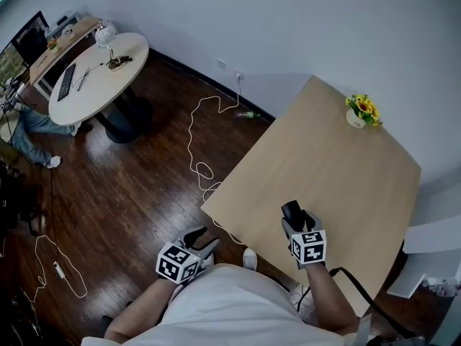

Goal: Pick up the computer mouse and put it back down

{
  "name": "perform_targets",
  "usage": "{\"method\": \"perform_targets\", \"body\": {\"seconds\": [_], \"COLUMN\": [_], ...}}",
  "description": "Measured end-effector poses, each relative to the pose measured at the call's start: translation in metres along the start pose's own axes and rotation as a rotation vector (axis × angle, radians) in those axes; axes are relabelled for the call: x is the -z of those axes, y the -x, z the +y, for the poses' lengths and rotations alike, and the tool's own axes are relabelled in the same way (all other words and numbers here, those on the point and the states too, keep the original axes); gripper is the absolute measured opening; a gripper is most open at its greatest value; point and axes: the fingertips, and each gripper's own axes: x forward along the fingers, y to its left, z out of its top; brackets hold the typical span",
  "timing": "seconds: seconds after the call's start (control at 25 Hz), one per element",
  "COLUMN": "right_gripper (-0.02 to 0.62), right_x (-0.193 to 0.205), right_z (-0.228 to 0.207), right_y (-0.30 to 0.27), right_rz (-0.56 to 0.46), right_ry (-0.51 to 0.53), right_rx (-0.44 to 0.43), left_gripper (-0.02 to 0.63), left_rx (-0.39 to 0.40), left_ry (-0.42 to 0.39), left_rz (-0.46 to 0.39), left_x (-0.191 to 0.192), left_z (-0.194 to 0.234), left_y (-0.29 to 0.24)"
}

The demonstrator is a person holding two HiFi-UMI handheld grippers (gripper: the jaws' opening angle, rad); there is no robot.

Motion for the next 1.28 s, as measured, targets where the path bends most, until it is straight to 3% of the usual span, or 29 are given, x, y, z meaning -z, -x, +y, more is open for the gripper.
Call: {"method": "perform_targets", "body": {"seconds": [0.24, 0.44, 0.68, 0.88, 0.92, 0.96, 1.28], "right_gripper": [0.298, 0.299, 0.307, 0.311, 0.395, 0.428, 0.421], "right_x": [0.040, 0.067, 0.072, 0.074, 0.074, 0.073, 0.032], "right_z": [-0.009, -0.013, -0.014, -0.013, -0.011, -0.010, 0.001], "right_y": [-0.104, -0.137, -0.143, -0.144, -0.143, -0.141, -0.087], "right_rz": [0.129, 0.192, 0.185, 0.208, 0.211, 0.208, 0.089], "right_ry": [-0.031, 0.065, 0.027, 0.018, 0.019, 0.023, 0.035], "right_rx": [-0.012, 0.021, -0.020, -0.038, -0.043, -0.049, -0.056], "left_gripper": [0.186, 0.186, 0.186, 0.186, 0.186, 0.186, 0.186], "left_rx": [-0.072, -0.148, -0.192, -0.180, -0.174, -0.169, -0.114], "left_ry": [0.042, 0.084, 0.118, 0.116, 0.114, 0.110, 0.083], "left_rz": [0.013, 0.009, -0.009, -0.022, -0.021, -0.021, -0.021], "left_x": [0.013, 0.023, 0.027, 0.023, 0.022, 0.022, 0.012], "left_z": [0.006, 0.016, 0.025, 0.023, 0.022, 0.021, 0.014], "left_y": [0.016, 0.034, 0.045, 0.040, 0.039, 0.037, 0.020]}}
